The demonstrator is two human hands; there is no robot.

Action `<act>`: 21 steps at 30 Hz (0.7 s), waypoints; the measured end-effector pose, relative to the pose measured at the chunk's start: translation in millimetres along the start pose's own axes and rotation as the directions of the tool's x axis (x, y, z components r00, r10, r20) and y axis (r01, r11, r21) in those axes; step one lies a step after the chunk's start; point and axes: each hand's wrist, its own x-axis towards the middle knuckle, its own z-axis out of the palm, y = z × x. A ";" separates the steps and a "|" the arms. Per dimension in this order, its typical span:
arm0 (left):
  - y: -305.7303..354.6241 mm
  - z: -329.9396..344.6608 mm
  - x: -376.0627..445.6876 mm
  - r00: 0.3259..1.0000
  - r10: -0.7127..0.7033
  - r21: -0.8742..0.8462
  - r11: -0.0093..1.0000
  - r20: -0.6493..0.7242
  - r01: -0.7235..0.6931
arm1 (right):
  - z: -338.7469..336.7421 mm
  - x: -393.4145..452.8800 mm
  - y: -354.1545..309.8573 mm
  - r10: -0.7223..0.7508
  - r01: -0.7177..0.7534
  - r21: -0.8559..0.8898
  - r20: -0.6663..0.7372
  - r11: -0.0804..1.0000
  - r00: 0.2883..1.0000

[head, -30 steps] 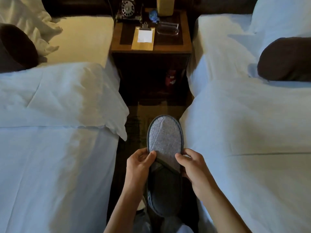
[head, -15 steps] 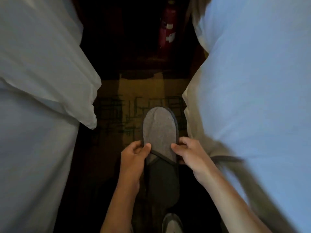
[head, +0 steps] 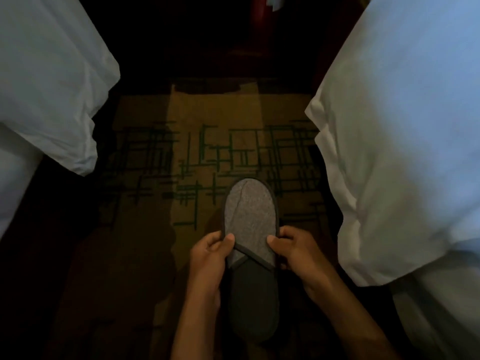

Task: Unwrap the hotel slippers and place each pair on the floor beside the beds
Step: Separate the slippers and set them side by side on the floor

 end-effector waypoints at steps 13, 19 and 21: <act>-13.5 -8.4 -9.5 0.998 0.056 0.006 0.998 0.020 -0.056 | 22.0 4.8 26.9 -0.124 0.081 -0.205 -0.202 0.975 0.972; -6.9 -2.3 -16.9 0.972 0.226 0.173 0.957 0.057 -0.233 | 30.5 -2.9 21.8 -0.191 0.146 -0.268 -0.150 0.952 0.970; -4.8 0.0 -19.9 0.959 0.266 0.218 0.935 0.095 -0.281 | 30.0 -5.6 20.1 -0.147 0.130 -0.152 -0.107 0.980 0.983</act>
